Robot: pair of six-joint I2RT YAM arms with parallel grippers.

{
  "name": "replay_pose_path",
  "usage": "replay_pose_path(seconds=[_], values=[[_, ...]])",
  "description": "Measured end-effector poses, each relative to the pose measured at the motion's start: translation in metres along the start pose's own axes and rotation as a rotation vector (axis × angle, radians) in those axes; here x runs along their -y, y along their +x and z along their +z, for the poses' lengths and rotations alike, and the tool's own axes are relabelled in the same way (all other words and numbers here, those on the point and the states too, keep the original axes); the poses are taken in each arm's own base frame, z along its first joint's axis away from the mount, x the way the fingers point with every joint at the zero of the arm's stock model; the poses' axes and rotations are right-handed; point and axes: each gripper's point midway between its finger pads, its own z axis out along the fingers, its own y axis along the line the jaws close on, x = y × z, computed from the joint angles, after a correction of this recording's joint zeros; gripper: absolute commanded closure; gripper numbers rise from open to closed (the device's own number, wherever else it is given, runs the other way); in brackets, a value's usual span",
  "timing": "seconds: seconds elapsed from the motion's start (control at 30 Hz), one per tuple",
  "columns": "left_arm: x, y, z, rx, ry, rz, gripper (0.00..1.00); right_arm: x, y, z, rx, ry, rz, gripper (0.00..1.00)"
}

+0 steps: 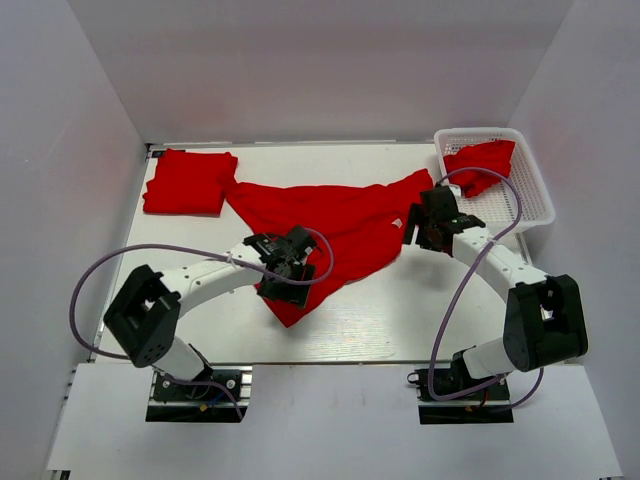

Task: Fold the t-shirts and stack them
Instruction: Flatten out the tshirt

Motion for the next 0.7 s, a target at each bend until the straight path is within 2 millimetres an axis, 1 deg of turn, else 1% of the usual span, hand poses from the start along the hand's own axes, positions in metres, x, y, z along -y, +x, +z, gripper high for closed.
replay_pose_path(seconds=[0.1,0.2,0.23,0.3,0.33,0.4,0.57,0.7], values=[[-0.003,-0.005,0.005,-0.004,-0.042,0.018,0.24,0.006,0.003,-0.002,-0.017,0.029,-0.005,0.1],[-0.005,-0.011,0.009,0.006,-0.075,0.033,0.26,0.01,-0.001,-0.006,-0.021,0.047,-0.005,0.1],[-0.006,-0.012,0.011,0.006,-0.084,0.04,0.31,0.011,-0.003,-0.007,-0.019,0.05,-0.005,0.1],[-0.008,-0.012,0.016,-0.002,-0.099,0.05,0.33,0.013,-0.008,-0.008,-0.011,0.057,-0.004,0.1],[-0.009,-0.012,0.019,-0.007,-0.104,0.055,0.38,0.014,-0.009,-0.008,-0.009,0.06,-0.004,0.1],[-0.008,-0.013,0.025,-0.018,-0.113,0.064,0.43,0.016,-0.009,-0.008,-0.012,0.065,-0.005,0.1],[-0.003,-0.022,0.036,-0.021,-0.131,0.083,0.44,0.019,-0.009,-0.008,-0.015,0.072,-0.005,0.1],[-0.004,-0.029,0.042,-0.022,-0.158,0.092,0.47,0.021,-0.009,-0.007,-0.016,0.075,-0.002,0.1]])
